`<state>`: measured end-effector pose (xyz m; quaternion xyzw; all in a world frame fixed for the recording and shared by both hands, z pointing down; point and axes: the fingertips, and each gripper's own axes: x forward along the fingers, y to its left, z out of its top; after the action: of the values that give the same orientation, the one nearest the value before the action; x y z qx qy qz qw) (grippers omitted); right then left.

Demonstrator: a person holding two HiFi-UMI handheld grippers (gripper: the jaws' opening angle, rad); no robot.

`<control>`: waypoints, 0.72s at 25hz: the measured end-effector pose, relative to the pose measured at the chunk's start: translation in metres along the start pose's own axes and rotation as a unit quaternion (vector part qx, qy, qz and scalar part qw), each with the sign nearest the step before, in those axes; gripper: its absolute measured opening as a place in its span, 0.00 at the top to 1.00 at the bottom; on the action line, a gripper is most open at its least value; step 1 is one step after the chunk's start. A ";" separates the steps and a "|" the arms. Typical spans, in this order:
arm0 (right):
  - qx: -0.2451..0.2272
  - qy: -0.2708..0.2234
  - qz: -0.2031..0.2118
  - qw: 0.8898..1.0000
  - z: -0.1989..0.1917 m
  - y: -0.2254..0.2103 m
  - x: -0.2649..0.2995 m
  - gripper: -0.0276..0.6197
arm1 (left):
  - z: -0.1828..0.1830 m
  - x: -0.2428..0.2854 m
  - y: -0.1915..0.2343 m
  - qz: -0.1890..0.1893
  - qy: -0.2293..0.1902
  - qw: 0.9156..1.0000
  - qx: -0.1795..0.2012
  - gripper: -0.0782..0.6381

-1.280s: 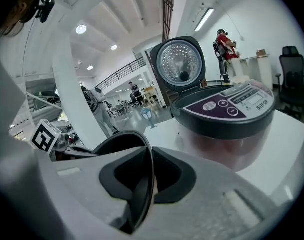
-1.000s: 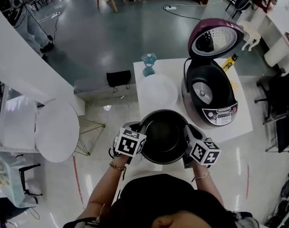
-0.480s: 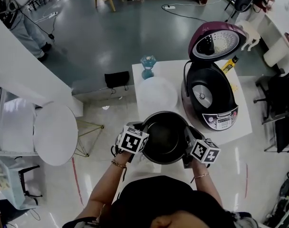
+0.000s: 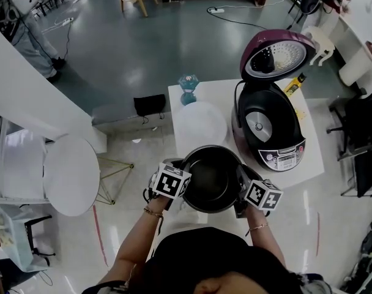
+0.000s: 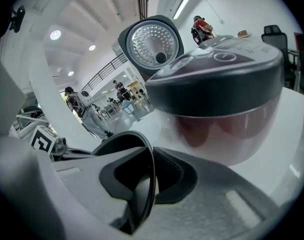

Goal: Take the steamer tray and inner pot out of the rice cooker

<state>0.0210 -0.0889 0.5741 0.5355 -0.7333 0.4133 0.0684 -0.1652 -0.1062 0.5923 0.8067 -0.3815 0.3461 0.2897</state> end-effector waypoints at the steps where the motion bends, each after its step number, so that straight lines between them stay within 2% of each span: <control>1: -0.001 0.000 0.000 1.000 0.000 0.000 0.000 0.90 | 0.000 0.000 0.000 0.000 0.000 1.000 0.001 0.87; 6: 0.000 -0.004 0.005 1.000 0.002 0.001 0.004 0.90 | 0.002 0.001 0.003 -0.009 -0.015 1.000 -0.004 0.86; 11: -0.004 -0.025 0.002 1.000 0.009 0.002 0.002 0.87 | 0.003 0.000 0.001 -0.025 -0.046 0.998 0.028 0.85; 12: -0.007 -0.028 0.001 1.000 0.009 0.002 0.001 0.87 | 0.003 -0.002 0.002 -0.030 -0.055 0.998 0.023 0.82; 14: -0.011 -0.026 0.001 1.000 0.008 0.003 -0.001 0.85 | 0.006 -0.010 0.009 -0.036 -0.079 0.996 0.004 0.67; 18: -0.029 -0.041 -0.028 0.998 0.010 -0.003 -0.017 0.83 | 0.014 -0.031 0.016 -0.045 -0.124 0.991 -0.006 0.64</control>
<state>0.0337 -0.0833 0.5602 0.5698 -0.7321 0.3675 0.0654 -0.1878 -0.1121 0.5628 0.8581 -0.3798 0.2272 0.2604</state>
